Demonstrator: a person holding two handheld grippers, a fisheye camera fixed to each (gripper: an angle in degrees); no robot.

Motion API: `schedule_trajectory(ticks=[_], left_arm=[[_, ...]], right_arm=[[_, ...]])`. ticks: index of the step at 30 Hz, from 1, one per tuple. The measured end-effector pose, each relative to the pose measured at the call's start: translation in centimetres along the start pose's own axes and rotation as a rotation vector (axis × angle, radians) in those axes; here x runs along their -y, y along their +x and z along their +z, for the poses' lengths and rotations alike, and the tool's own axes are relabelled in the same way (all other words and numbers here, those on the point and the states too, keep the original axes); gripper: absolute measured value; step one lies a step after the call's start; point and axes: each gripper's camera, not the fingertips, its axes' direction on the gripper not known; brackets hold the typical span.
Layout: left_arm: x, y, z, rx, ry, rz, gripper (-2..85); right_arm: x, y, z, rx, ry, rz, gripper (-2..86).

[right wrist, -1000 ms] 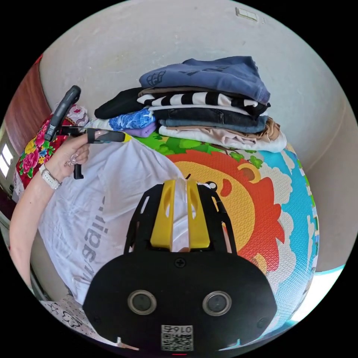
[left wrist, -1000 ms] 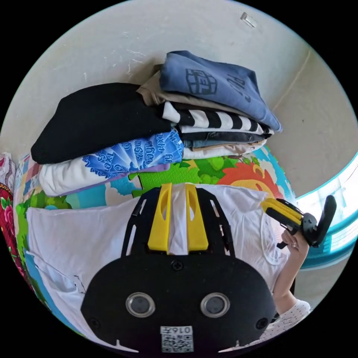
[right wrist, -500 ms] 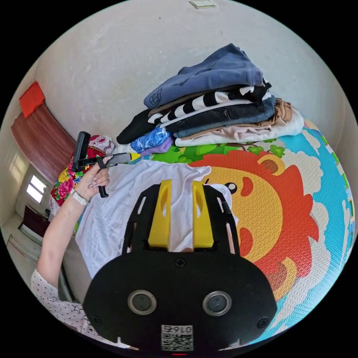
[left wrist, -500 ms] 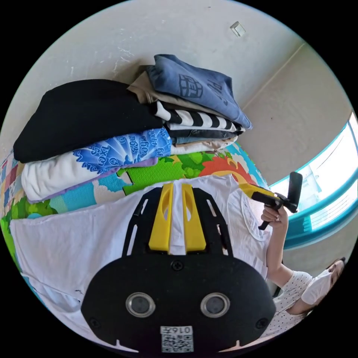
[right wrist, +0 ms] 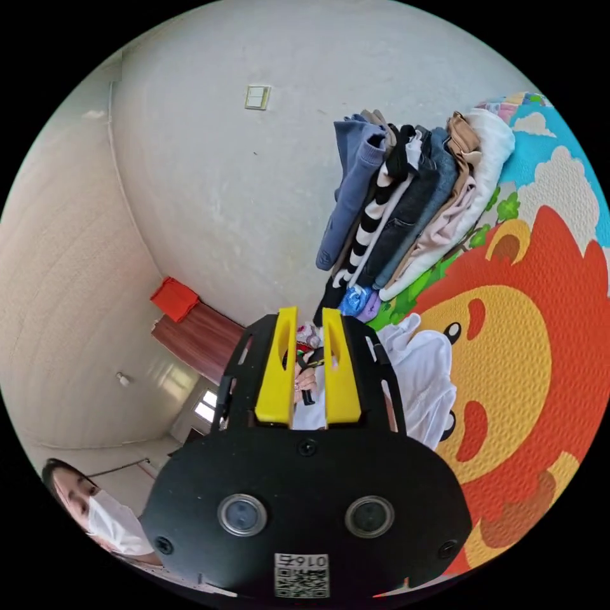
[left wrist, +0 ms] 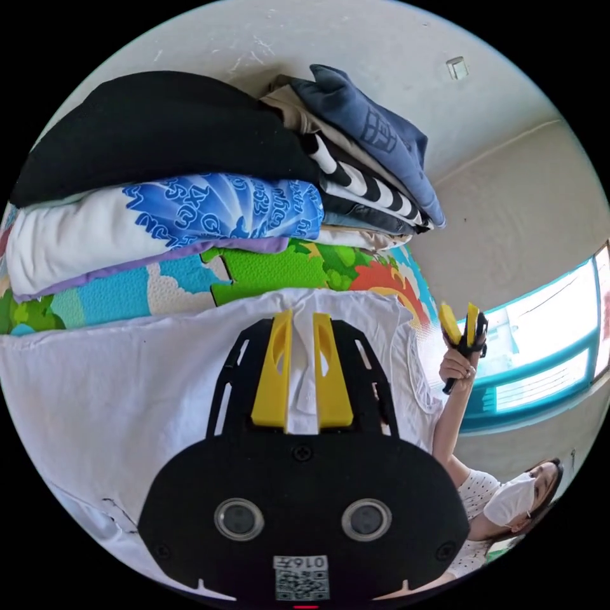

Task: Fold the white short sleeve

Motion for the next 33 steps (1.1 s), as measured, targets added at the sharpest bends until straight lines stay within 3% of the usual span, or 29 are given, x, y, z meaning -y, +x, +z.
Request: schedule_trajectory(ticks=[5,10,13,19,24,28,33], left_arm=[[0.6,-1.6,-0.5,0.021,0.007,-0.019,5.2],[1.1,-2.0,-1.4,0.089,0.077,-0.009,5.3],[2.0,-1.7,-0.2,0.07,0.015,0.036,5.3],[2.5,-3.4,-0.4,0.036,0.114,-0.046,3.6],[2.3,-6.9,0.0,-0.147,0.183,-0.159,3.5],[2.3,-8.3,1.7,-0.239,0.124,-0.162,4.0],[1.3,-7.0,1.5,-0.223,0.141,-0.08,4.2]], right_arm=[[-3.5,2.0,5.5,-0.145,-0.222,0.051,13.7],[-6.5,2.1,7.0,-0.386,-0.238,0.023,11.9],[-8.2,2.3,7.6,-0.475,-0.229,0.025,9.2],[-11.3,4.3,8.2,-0.407,-0.218,0.097,1.4],[-13.4,3.5,7.5,-0.445,-0.141,0.061,0.4],[-15.2,4.1,7.1,-0.42,-0.102,0.096,0.2],[-16.6,5.0,6.3,-0.373,-0.103,0.159,0.2]])
